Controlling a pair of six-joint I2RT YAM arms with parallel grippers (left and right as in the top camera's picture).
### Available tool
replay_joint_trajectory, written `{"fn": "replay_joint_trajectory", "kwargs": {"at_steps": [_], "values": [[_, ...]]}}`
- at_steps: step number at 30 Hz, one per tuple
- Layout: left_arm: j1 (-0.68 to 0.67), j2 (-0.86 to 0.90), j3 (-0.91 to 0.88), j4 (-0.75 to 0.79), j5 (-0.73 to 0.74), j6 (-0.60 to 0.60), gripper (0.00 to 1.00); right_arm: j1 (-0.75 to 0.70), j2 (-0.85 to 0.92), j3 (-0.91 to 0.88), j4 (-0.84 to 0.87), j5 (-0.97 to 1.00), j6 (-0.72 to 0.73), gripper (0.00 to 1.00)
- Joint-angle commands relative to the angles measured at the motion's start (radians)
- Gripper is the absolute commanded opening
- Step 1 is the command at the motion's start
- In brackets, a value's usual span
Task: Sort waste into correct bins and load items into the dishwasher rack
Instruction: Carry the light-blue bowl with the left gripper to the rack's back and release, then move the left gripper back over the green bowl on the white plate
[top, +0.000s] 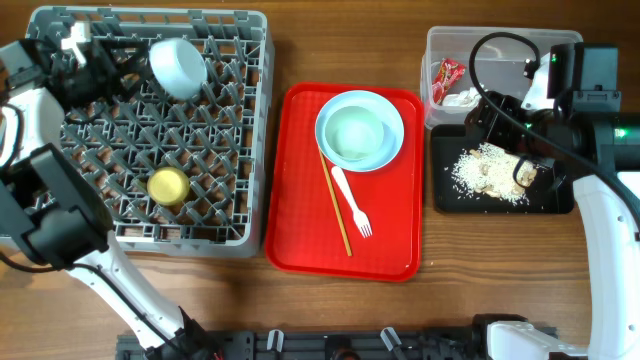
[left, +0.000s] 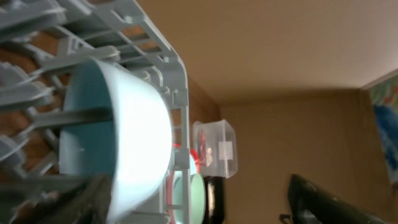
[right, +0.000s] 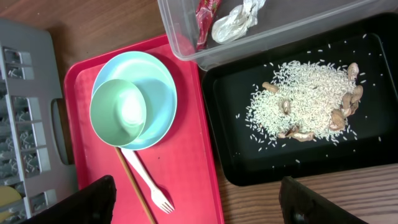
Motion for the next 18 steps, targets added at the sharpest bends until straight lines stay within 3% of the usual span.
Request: {"fn": "replay_joint_trajectory", "kwargs": {"at_steps": [1,9,18], "values": [[0.044,0.008,-0.005,-0.004,0.011,0.004,1.0,-0.004,0.011,0.003,0.002,0.017,-0.01,0.84],[0.09,-0.055,-0.005,-0.11,-0.043,0.008,1.0,-0.004,0.011,0.003,0.003,0.017,-0.01,0.85],[-0.056,-0.272,-0.005,-0.316,-0.445,0.135,1.0,-0.004,0.011,0.003,-0.021,0.051,0.011,0.88]]}}
